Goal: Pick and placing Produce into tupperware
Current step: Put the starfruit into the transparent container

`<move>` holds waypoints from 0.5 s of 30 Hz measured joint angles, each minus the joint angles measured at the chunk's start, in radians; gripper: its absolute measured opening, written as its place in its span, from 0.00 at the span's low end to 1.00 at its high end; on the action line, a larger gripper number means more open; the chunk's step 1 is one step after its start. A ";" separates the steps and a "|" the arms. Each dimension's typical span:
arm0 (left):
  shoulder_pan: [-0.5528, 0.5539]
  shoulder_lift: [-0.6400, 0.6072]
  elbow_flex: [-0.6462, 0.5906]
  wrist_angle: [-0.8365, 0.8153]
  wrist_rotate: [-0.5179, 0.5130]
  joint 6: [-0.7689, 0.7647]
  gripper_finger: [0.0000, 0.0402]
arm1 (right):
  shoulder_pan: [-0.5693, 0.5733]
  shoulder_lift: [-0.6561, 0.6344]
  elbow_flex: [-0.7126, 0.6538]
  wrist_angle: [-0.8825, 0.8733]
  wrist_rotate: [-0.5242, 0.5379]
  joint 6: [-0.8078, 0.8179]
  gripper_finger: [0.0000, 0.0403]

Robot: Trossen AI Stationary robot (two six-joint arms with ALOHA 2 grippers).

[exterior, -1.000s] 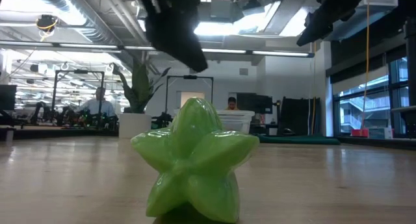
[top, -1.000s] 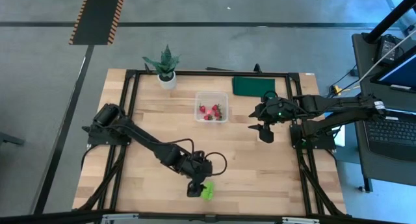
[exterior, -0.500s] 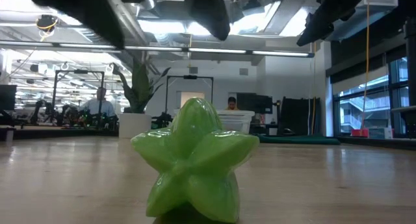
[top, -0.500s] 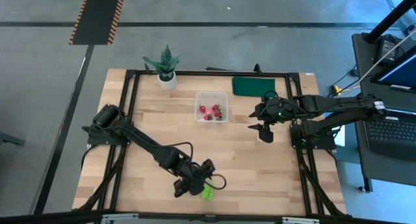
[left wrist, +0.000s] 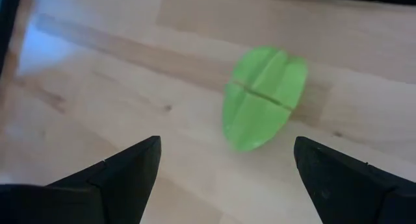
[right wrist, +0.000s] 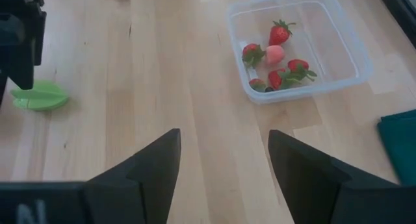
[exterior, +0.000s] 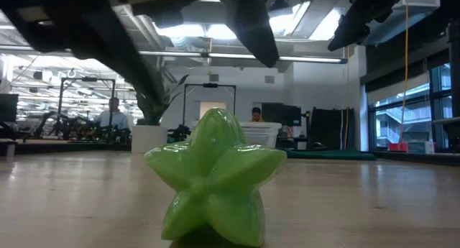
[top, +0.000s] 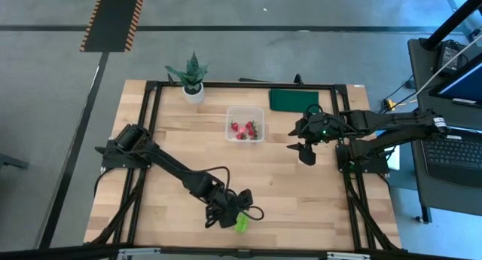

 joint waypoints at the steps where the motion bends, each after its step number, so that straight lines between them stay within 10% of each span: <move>1: -0.003 0.000 0.000 -0.001 0.003 0.010 0.86 | 0.000 0.000 0.000 0.000 0.000 0.000 0.58; 15: -0.009 0.032 0.013 0.006 0.030 0.016 0.84 | 0.000 0.000 0.000 0.000 0.001 0.000 0.58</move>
